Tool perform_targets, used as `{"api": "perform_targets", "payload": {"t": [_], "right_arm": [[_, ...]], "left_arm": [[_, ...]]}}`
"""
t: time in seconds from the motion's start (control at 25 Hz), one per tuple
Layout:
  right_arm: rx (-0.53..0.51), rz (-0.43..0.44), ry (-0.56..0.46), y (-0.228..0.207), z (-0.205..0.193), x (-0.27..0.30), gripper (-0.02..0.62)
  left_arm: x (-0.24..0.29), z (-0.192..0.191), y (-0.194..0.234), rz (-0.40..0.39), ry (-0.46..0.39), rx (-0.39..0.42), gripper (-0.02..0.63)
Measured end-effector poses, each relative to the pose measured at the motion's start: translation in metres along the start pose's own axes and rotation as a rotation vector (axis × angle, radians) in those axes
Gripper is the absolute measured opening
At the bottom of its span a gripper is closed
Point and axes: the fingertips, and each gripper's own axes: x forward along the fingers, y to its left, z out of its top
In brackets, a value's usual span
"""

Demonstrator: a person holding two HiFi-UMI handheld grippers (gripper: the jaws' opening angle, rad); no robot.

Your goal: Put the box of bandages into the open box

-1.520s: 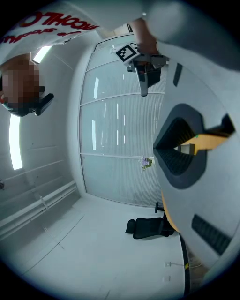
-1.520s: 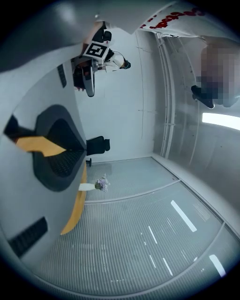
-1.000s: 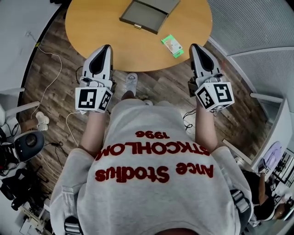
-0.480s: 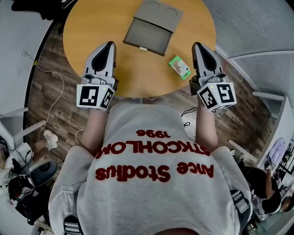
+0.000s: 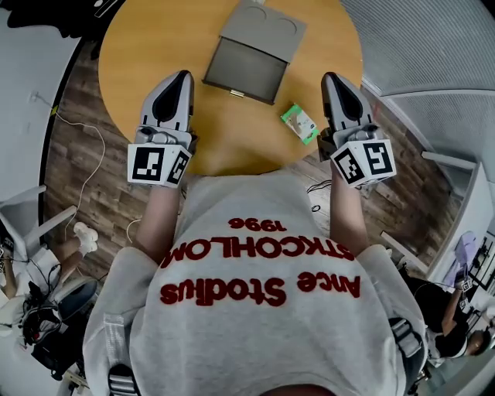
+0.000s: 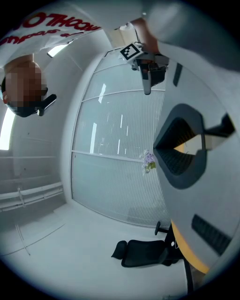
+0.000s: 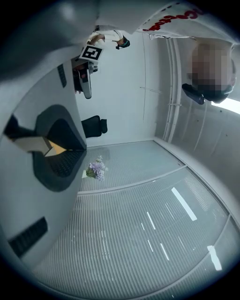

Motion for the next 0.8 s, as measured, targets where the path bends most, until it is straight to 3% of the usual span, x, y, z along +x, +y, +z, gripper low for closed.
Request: {"api": "perform_targets", "payload": {"t": [0.28,0.48,0.64,0.8], "right_arm": [[-0.034,0.034,0.030,-0.019,0.006,0.007,0.008],[-0.024,0.046,0.064,-0.026,-0.011,0.014,0.008],[0.013,0.089,0.197,-0.027,-0.051,0.020,0.015],[0.063,0.143,0.386,-0.022,-0.116,0.018,0.125]], "left_arm": [[0.015,-0.001,-0.012,0.017,-0.006,-0.005,0.003],[0.016,-0.013,-0.014,0.018,0.007,-0.017,0.003],[0.017,-0.023,-0.018,-0.011,0.016,-0.038,0.003],[0.019,-0.037,-0.023,-0.016,0.052,-0.039,0.003]]}}
